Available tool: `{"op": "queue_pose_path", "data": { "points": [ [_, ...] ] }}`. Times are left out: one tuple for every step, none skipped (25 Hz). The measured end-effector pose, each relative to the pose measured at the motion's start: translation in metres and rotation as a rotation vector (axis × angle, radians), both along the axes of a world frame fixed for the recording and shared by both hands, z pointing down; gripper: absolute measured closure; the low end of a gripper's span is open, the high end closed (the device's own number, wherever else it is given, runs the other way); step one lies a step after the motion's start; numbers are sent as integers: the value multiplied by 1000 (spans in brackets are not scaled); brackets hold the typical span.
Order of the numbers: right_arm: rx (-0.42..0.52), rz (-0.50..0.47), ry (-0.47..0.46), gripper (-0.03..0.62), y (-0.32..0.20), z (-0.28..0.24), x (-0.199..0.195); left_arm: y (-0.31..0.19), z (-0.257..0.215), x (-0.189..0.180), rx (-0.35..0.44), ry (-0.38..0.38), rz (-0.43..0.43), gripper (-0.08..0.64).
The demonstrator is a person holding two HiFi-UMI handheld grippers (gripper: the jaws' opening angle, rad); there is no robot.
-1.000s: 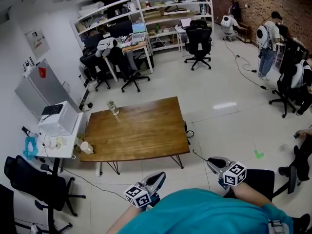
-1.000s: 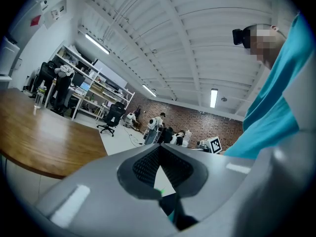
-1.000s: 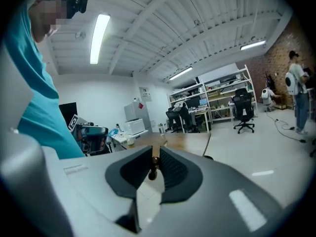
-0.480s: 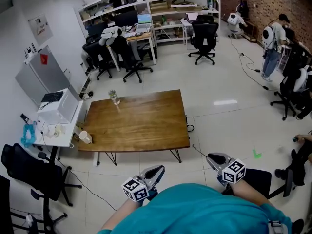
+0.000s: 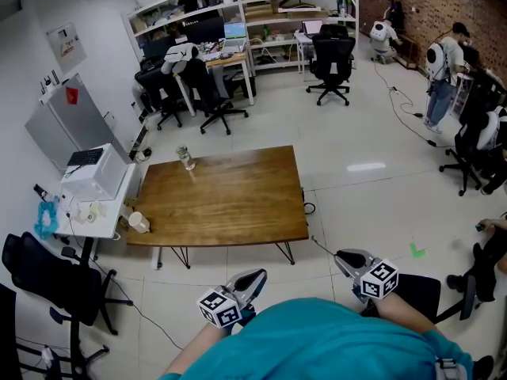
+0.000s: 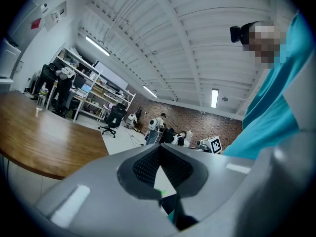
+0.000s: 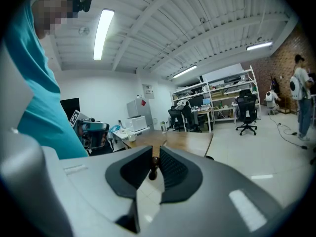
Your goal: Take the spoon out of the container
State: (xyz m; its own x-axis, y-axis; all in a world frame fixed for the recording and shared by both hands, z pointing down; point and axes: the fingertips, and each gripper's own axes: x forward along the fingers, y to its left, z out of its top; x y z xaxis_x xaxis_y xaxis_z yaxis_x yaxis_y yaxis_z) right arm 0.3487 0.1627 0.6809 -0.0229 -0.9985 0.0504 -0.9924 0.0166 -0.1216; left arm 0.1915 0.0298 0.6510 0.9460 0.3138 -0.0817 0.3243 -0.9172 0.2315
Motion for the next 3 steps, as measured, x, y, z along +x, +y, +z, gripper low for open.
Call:
{"op": "queue_pose_path", "data": {
  "points": [
    [-1,0,0,546,0,1,0,0,0,-1,2,1,3,558],
    [-1,1,0,546,0,1,-1,0,0,-1,4,3,7,558],
    [-3,2,0,546,-1,2,-1,0,1,-2,6,4,10,558]
  ]
}}
